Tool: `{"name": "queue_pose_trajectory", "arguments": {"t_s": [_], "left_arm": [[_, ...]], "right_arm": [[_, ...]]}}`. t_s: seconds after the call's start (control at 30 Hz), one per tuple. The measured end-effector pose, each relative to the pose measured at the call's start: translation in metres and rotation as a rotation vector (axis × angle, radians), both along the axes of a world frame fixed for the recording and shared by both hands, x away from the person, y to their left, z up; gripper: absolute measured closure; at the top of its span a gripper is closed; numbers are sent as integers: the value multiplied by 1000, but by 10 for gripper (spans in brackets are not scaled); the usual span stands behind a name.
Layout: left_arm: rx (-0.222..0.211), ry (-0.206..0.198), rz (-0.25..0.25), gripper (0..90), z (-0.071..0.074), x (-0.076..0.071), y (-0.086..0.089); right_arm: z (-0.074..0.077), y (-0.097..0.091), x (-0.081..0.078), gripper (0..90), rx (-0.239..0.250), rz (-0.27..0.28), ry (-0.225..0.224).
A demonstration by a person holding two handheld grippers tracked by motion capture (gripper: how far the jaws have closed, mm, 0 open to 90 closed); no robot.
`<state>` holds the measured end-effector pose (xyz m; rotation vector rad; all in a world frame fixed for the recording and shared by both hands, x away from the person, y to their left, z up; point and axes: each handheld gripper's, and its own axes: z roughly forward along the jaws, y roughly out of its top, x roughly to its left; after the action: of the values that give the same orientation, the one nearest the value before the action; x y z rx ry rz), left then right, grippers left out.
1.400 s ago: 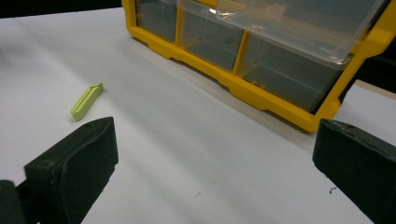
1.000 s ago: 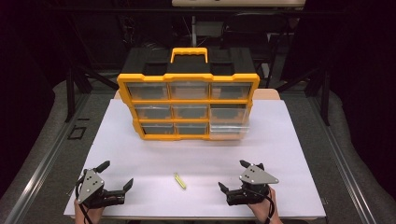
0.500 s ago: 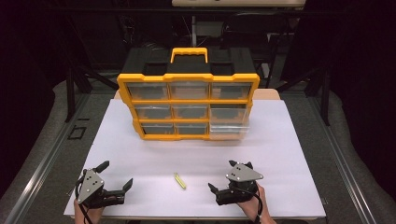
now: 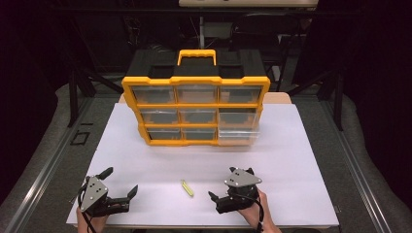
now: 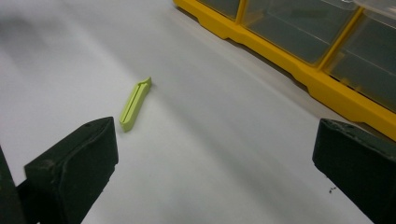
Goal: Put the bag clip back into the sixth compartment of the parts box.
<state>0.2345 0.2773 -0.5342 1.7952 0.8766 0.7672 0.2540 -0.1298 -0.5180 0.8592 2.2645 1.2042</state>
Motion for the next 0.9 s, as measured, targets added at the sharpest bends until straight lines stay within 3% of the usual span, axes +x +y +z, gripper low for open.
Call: {"name": "queue_pose_trajectory", "arguments": {"t_s": [0.4,0.9], "left_arm": [[6,-1,8,0,0,0,0],[12,-3,12,0,0,0,1]], "right_arm": [[0,18,4,0,-8,38,26],[-2,47,12,0,-51,66,78]]}}
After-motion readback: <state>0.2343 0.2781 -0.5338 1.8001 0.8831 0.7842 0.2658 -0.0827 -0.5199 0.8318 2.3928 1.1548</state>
